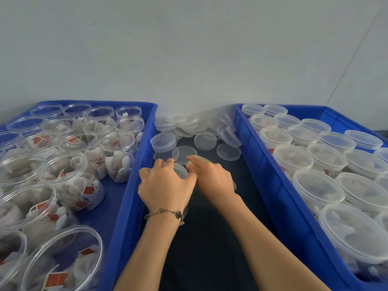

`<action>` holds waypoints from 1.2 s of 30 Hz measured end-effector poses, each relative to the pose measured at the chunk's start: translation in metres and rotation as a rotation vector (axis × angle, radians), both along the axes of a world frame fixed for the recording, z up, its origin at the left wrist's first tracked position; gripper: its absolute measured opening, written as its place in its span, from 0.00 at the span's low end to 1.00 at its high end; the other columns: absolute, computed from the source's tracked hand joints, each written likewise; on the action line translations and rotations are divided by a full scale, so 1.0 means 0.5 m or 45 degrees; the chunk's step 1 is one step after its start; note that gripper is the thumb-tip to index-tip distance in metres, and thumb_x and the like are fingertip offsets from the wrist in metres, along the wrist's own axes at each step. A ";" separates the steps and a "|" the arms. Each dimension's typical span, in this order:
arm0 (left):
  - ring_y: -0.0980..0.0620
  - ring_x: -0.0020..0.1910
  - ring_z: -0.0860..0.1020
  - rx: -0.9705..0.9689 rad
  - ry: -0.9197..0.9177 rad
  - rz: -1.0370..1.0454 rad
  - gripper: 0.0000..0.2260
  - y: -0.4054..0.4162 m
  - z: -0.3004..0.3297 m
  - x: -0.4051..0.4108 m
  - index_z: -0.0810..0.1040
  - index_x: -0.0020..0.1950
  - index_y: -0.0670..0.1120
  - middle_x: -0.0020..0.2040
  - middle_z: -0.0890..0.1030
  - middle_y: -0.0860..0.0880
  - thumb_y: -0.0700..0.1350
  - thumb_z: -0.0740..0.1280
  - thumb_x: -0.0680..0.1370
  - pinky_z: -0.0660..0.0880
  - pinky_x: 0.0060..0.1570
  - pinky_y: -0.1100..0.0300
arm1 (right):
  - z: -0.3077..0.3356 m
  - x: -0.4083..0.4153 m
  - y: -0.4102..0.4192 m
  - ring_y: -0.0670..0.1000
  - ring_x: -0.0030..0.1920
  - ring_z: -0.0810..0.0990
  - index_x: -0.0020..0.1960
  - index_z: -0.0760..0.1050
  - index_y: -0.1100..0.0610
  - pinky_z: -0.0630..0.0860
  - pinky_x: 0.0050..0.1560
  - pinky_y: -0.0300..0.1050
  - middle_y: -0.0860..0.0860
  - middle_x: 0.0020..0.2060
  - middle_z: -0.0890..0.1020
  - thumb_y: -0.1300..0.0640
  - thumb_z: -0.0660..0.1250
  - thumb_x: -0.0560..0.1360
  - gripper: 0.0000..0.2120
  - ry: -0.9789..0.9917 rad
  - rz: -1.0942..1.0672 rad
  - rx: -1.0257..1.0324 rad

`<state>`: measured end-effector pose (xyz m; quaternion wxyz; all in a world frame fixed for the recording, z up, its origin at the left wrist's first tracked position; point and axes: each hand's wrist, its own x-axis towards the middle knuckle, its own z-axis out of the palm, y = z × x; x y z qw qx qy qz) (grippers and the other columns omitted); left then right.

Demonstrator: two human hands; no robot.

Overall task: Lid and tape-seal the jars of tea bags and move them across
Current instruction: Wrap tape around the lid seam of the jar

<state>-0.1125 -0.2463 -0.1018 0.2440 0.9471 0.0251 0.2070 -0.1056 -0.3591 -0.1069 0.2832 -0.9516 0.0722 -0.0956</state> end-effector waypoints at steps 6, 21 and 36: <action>0.46 0.53 0.70 0.017 0.025 0.002 0.26 -0.005 0.001 0.003 0.75 0.66 0.52 0.56 0.78 0.53 0.62 0.64 0.71 0.65 0.37 0.56 | -0.017 0.021 0.002 0.55 0.56 0.78 0.67 0.68 0.41 0.68 0.46 0.48 0.50 0.57 0.80 0.45 0.51 0.80 0.17 -0.017 0.007 -0.061; 0.54 0.43 0.66 -0.033 -0.071 -0.174 0.20 -0.018 0.007 -0.045 0.80 0.53 0.54 0.46 0.79 0.57 0.59 0.68 0.63 0.65 0.32 0.59 | -0.010 0.080 -0.008 0.55 0.44 0.79 0.76 0.48 0.42 0.67 0.40 0.48 0.54 0.45 0.80 0.46 0.55 0.79 0.28 0.103 0.123 -0.257; 0.46 0.53 0.69 0.189 0.293 -0.166 0.19 -0.048 0.035 -0.021 0.68 0.58 0.52 0.54 0.73 0.51 0.60 0.60 0.72 0.65 0.43 0.50 | -0.089 -0.019 -0.059 0.52 0.67 0.61 0.60 0.70 0.50 0.57 0.66 0.51 0.48 0.62 0.69 0.50 0.58 0.77 0.12 0.327 0.138 -0.158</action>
